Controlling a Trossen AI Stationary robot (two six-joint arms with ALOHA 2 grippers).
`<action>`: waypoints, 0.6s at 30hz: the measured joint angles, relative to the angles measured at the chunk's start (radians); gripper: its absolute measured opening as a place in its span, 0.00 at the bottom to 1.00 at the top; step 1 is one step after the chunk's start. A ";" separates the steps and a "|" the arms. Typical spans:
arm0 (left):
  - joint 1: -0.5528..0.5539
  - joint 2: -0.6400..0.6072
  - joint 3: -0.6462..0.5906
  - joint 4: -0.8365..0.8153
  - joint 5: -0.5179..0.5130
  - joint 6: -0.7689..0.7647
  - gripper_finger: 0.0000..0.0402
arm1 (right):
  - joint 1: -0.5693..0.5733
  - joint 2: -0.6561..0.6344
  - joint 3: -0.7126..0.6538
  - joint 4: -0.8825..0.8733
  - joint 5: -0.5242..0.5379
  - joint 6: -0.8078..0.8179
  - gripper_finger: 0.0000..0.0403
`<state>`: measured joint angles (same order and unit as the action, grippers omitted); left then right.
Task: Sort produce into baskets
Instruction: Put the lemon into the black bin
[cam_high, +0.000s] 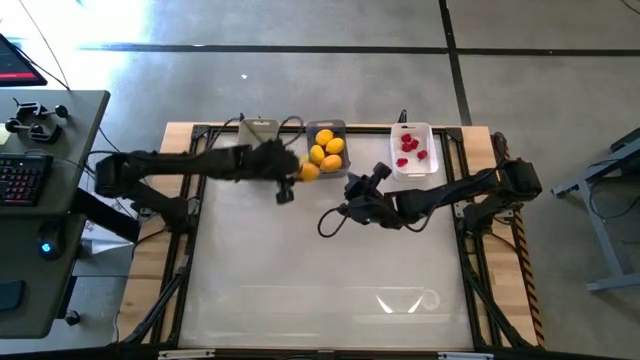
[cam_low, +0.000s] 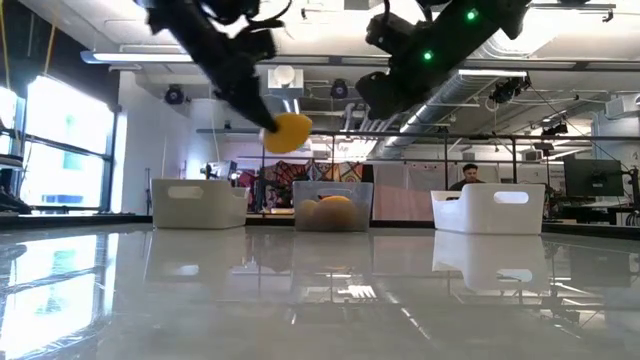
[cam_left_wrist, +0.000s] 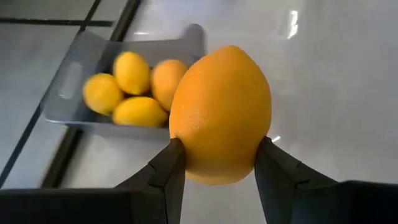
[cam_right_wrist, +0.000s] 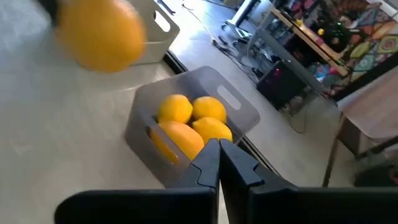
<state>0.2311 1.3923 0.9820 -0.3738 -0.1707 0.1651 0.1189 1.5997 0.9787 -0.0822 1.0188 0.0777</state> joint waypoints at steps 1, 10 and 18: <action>0.022 0.022 0.035 -0.020 0.003 0.012 0.33 | 0.001 -0.001 0.000 -0.011 0.004 0.013 0.00; 0.167 0.306 0.350 -0.210 0.016 0.031 0.33 | 0.010 -0.002 0.000 -0.149 0.089 0.127 0.00; 0.232 0.482 0.505 -0.252 0.148 0.039 0.33 | 0.013 -0.002 0.000 -0.243 0.125 0.224 0.00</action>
<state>0.4630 1.8739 1.4869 -0.6254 -0.0223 0.2039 0.1318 1.5978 0.9787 -0.3256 1.1435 0.3012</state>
